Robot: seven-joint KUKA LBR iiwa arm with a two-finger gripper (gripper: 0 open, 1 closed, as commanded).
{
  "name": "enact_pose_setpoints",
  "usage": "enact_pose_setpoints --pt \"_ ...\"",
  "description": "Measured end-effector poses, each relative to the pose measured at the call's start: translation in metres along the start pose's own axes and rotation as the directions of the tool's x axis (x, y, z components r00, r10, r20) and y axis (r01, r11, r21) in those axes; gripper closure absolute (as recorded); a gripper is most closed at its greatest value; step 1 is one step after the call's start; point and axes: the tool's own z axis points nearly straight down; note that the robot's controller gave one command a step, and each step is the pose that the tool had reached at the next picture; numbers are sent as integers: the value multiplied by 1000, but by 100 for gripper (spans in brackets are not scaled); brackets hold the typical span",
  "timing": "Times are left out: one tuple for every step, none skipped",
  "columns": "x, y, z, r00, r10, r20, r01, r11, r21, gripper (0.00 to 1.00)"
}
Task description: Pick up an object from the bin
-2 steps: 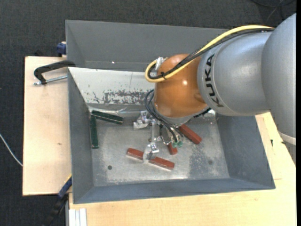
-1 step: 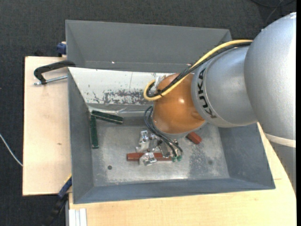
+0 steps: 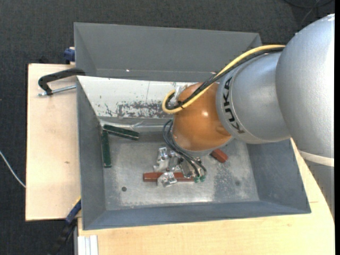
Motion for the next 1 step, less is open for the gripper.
enact_pose_setpoints --pt "-21 20 -157 997 -69 17 69 998 2 100"
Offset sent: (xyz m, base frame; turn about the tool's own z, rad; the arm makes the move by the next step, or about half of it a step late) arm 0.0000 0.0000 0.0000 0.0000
